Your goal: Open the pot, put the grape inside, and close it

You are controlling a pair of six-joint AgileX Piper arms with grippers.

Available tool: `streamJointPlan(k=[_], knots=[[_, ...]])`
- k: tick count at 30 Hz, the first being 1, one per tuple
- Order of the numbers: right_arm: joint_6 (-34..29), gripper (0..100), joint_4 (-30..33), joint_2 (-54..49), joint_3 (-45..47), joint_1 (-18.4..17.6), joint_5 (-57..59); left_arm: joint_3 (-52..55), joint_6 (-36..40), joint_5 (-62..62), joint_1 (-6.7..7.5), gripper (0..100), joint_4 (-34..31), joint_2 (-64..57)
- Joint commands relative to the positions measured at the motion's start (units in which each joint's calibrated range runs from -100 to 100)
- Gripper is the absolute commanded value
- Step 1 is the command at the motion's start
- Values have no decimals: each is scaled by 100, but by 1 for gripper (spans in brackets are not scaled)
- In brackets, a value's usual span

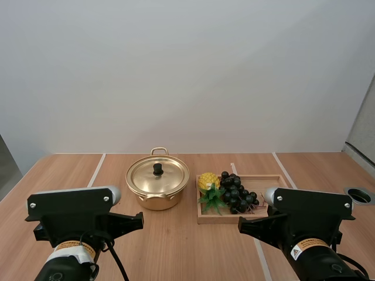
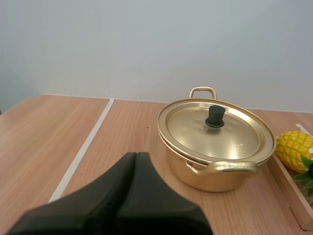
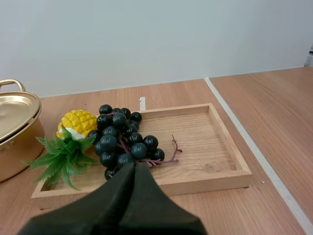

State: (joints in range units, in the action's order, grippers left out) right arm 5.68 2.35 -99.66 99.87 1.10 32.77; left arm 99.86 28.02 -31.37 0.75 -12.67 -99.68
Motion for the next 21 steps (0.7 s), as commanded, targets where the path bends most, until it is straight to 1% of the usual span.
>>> streamJointPlan(k=[1,21], knots=[[32,0,11,-34,13,-3,-131,14,-1436,202,-15,0,1407,-32],[32,0,11,-34,13,-3,-189,14,-1427,281,-15,0,1418,-32]])
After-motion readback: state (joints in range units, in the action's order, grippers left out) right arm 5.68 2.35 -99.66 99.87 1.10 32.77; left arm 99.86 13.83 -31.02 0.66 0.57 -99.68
